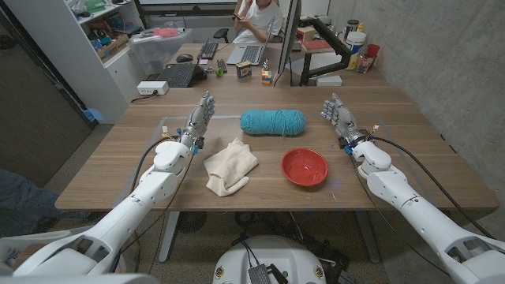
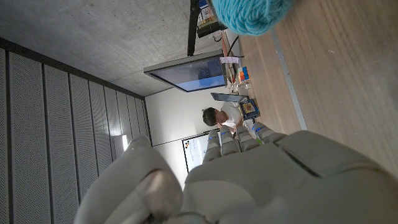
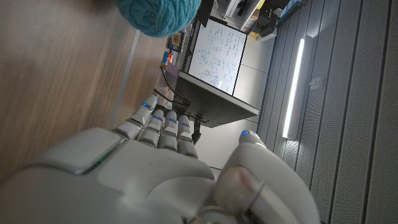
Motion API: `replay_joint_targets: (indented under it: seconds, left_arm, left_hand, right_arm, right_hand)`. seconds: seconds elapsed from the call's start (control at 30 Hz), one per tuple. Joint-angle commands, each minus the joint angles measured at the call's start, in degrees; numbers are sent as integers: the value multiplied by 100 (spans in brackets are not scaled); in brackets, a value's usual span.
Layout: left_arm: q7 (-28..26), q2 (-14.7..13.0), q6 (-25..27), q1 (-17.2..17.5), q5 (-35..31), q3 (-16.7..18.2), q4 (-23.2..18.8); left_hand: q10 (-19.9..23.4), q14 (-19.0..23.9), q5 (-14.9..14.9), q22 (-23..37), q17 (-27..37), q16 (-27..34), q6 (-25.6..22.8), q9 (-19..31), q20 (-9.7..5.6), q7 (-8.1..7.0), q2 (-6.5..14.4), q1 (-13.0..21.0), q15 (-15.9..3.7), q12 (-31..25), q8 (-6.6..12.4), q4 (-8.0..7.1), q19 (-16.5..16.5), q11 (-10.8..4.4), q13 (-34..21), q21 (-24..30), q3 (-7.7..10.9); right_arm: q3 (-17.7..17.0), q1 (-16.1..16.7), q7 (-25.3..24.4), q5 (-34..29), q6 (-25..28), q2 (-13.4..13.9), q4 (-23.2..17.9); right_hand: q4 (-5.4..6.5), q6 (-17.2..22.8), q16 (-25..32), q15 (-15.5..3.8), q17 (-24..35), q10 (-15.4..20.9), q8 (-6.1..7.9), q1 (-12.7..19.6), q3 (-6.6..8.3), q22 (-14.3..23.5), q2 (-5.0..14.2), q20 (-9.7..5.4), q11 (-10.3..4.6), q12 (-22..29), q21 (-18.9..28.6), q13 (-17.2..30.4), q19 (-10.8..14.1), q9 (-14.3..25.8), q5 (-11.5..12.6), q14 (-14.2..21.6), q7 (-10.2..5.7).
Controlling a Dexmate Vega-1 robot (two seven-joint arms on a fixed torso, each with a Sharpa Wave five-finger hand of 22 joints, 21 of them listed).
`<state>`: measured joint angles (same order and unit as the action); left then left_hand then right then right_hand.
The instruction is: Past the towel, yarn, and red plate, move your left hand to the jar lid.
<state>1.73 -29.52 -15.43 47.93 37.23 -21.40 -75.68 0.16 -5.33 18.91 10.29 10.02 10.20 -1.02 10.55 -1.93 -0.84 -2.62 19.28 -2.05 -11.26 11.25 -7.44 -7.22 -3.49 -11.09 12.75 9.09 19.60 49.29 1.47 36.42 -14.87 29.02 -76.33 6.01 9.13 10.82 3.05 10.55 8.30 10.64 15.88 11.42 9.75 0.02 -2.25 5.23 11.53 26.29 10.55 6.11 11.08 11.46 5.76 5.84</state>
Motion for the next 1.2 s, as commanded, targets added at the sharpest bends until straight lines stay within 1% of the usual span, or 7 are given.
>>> replay_joint_targets:
  seconds: [0.03,0.37,0.4,0.53,0.87,1.07,1.2]
  left_arm:
    - [47,-30,158,-68,6,-45,-86]
    - [11,-61,186,-53,-9,-25,-100]
    - [3,-73,191,-45,-9,-17,-103]
    - [-42,-143,179,3,-44,19,-155]
    - [-75,-298,-75,222,-89,161,-314]
    - [-114,-312,-263,309,-116,233,-310]
    - [-106,-344,-310,350,-114,263,-318]
  left_hand:
    - [-3,-46,42,14,30,37,15,8,-277,-24,6,62,-76,-33,29,10,-64,-34,-12,27,32]
    - [-3,-55,56,16,31,35,-10,8,-244,-15,16,65,-63,-34,33,14,-82,-42,-3,9,17]
    - [2,-47,59,16,31,39,-13,8,-233,-14,18,65,-51,-36,33,15,-87,-23,-1,5,13]
    - [7,-35,62,16,32,44,-26,8,-222,-9,20,65,-49,-38,36,16,-85,-27,1,3,8]
    - [30,-12,74,18,33,51,-37,9,-191,-14,25,67,-53,-47,35,20,-81,-51,6,-5,-7]
    - [91,39,85,18,33,68,-83,10,-139,-18,31,75,-59,-69,49,27,-56,-52,10,-2,-17]
    - [114,51,91,18,32,70,-88,11,-134,-21,35,83,-62,-77,48,32,-53,-50,11,-5,-22]
  right_arm:
    - [-361,173,151,-346,277,-268,-139]
    - [-544,176,290,-563,340,-500,-69]
    - [-561,179,304,-572,343,-516,-63]
    - [-615,193,314,-631,373,-563,-73]
    - [-697,231,303,-742,418,-652,-117]
    - [-688,222,284,-805,449,-708,-125]
    - [-665,215,267,-848,479,-737,-131]
  right_hand:
    - [3,51,36,1,21,50,38,48,40,20,1,9,-3,27,26,7,50,8,39,45,-14]
    - [-5,59,32,1,20,60,41,45,35,21,9,15,-6,32,-1,4,56,-2,38,40,-25]
    - [-6,60,32,5,19,61,41,45,34,21,9,17,-7,32,-3,4,59,-3,38,41,-28]
    - [-10,64,33,-9,19,66,42,44,31,22,11,14,-19,34,-14,3,65,-7,38,45,-30]
    - [-14,81,34,-16,18,71,47,39,25,23,17,12,-31,36,-33,2,78,-13,37,51,-41]
    - [-17,82,35,-22,18,73,47,38,24,23,22,14,-33,36,-44,1,84,-16,37,57,-55]
    - [-19,85,34,-27,18,79,47,36,22,23,26,14,-27,38,-52,0,91,-18,37,57,-55]
